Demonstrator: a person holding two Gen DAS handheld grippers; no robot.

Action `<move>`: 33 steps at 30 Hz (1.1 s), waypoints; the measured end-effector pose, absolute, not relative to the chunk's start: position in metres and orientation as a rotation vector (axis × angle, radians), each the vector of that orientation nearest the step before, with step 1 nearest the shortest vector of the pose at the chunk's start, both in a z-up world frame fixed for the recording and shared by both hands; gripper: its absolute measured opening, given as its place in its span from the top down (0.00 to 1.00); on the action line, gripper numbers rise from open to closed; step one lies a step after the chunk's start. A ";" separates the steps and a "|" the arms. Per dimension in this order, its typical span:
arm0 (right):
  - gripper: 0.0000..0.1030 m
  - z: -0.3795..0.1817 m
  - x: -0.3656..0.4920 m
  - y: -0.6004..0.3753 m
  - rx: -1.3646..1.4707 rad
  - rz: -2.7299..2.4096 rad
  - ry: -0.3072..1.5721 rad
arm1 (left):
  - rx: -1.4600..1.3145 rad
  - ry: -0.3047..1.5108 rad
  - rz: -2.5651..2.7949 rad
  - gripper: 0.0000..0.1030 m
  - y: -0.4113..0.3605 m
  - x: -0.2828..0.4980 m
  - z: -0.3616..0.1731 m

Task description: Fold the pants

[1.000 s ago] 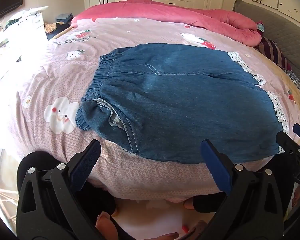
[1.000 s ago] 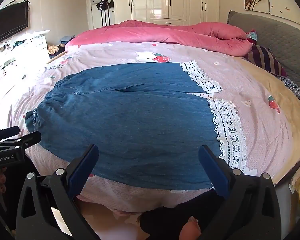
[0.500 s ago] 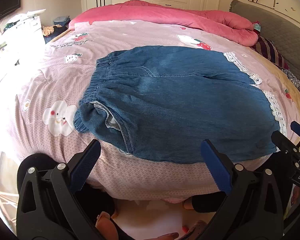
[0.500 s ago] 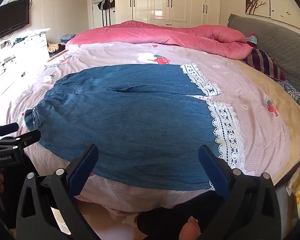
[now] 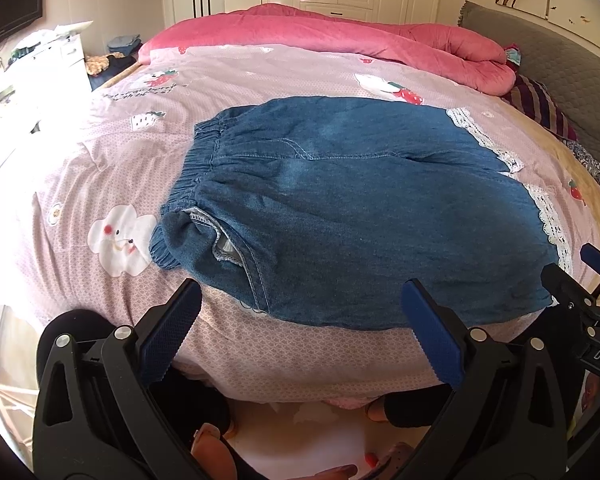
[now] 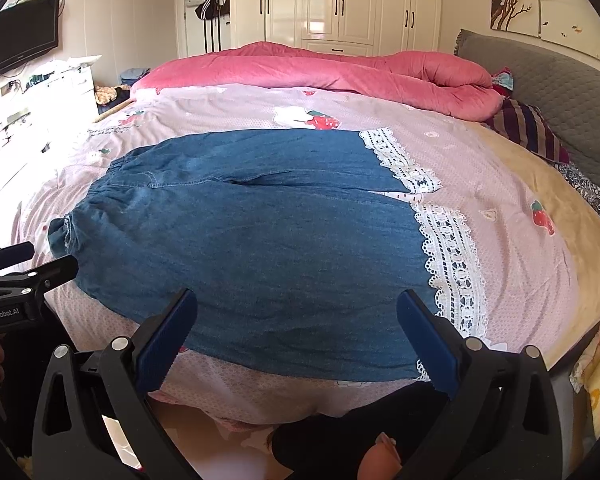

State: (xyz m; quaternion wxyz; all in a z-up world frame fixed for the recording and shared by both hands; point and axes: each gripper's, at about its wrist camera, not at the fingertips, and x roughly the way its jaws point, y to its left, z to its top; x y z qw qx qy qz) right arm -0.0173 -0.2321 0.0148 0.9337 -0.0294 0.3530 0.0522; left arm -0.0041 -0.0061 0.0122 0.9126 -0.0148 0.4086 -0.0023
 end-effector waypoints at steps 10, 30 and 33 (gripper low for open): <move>0.04 0.015 -0.016 -0.231 -0.057 0.111 0.725 | -0.028 0.839 -0.003 0.09 -0.006 -0.005 0.013; 0.04 0.012 -0.013 -0.228 -0.064 0.108 0.729 | -0.026 0.833 -0.007 0.09 -0.005 -0.002 0.013; 0.04 0.010 -0.012 -0.228 -0.062 0.110 0.731 | -0.026 0.832 -0.005 0.09 -0.006 -0.003 0.013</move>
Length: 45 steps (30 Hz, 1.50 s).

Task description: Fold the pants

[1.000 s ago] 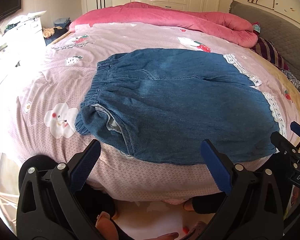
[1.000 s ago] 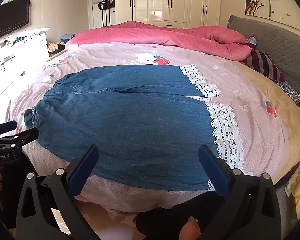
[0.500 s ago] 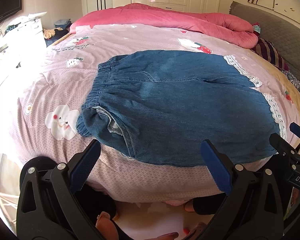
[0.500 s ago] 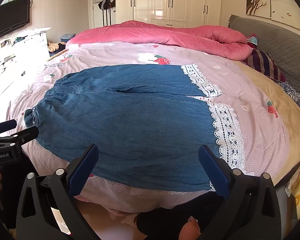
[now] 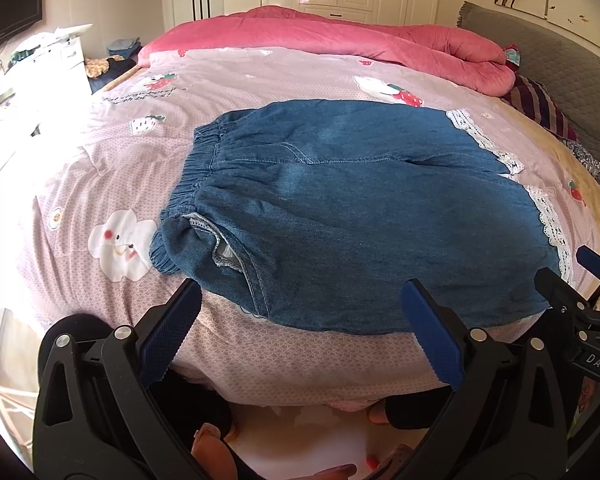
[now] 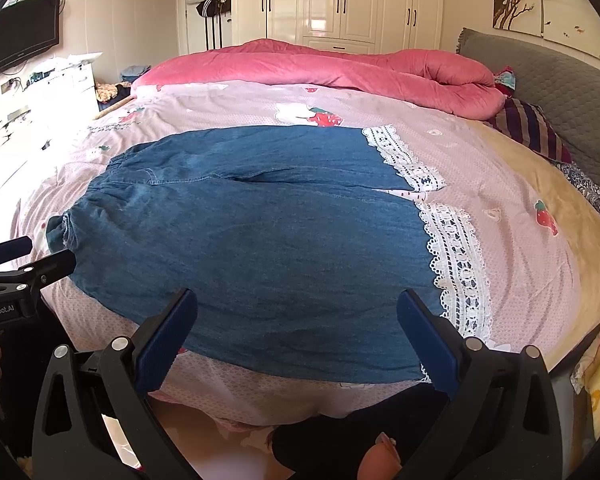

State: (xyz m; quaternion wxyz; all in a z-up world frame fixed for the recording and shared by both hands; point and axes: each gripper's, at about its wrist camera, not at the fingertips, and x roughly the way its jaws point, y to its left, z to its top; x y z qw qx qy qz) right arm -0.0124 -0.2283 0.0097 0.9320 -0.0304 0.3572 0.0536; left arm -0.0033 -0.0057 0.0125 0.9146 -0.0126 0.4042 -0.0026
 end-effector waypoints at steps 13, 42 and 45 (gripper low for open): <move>0.04 0.005 0.009 -0.229 -0.052 0.135 0.755 | -0.034 0.848 -0.002 0.09 -0.002 0.011 0.007; 0.04 0.010 0.285 -0.157 -0.221 0.467 0.907 | 0.094 0.969 0.032 0.47 0.101 0.251 -0.016; 0.04 0.006 0.310 -0.141 -0.253 0.506 0.923 | 0.101 0.986 -0.018 0.64 0.097 0.263 -0.026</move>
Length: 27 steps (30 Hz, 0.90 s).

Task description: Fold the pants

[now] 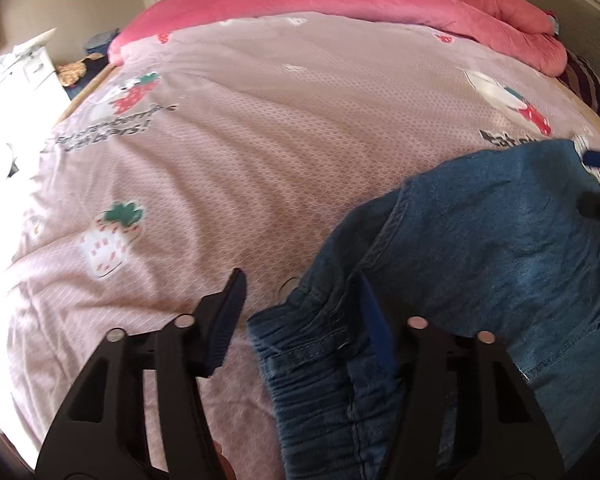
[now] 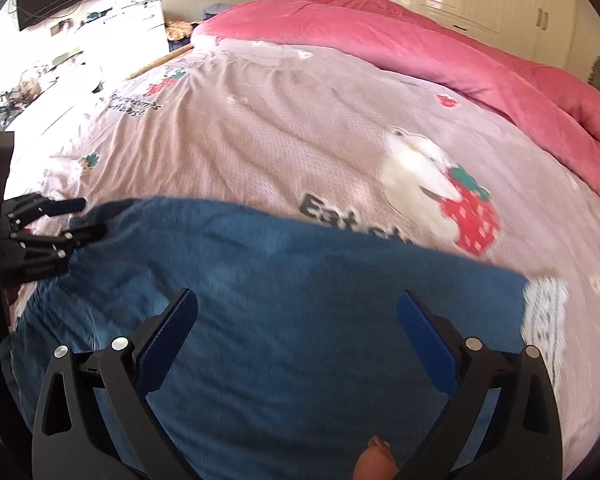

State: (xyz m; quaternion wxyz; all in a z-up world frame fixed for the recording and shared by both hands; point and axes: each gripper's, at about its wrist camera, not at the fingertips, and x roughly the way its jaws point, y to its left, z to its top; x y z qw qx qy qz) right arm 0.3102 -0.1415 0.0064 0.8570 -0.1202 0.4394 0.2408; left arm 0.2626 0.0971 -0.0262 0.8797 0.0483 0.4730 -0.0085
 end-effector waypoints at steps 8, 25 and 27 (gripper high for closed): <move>0.04 -0.008 0.344 -0.084 -0.476 0.593 0.918 | 0.097 0.877 -0.072 0.92 0.097 0.255 -0.019; 0.95 0.021 0.285 -0.062 -0.538 0.752 0.882 | 0.028 0.710 -0.171 0.92 0.108 0.213 0.022; 0.95 0.033 0.270 -0.074 -0.489 0.735 0.875 | 0.044 0.676 -0.195 0.92 0.107 0.205 0.028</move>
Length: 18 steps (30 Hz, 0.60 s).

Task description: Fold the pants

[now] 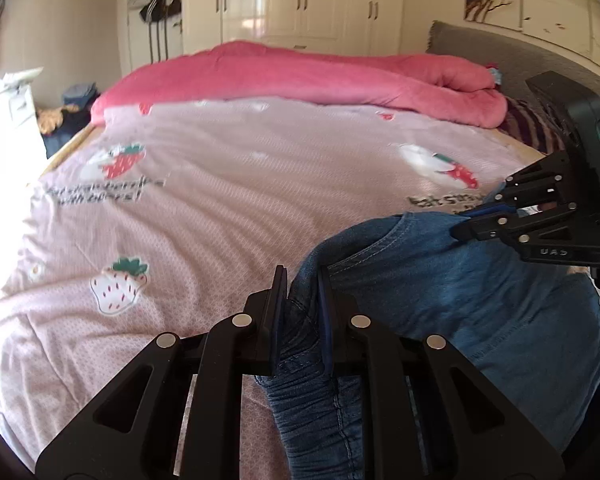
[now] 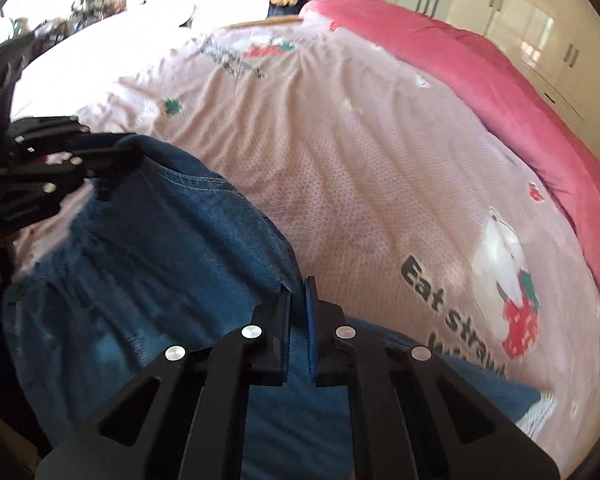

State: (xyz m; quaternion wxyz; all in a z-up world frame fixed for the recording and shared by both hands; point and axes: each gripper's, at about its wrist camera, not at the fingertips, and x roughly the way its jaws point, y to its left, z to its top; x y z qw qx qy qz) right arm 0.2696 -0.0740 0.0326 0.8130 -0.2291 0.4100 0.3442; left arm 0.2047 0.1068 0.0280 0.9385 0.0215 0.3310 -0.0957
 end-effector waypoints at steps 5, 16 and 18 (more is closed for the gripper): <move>0.95 0.061 0.222 -0.095 -0.406 0.710 0.808 | 0.120 0.588 -0.241 0.92 0.097 0.176 0.041; 0.94 0.051 0.098 -0.112 -0.342 0.786 0.752 | 0.110 0.562 -0.303 0.92 0.099 0.077 0.039; 0.94 0.044 0.081 -0.111 -0.346 0.792 0.754 | 0.103 0.581 -0.298 0.92 0.101 0.061 0.033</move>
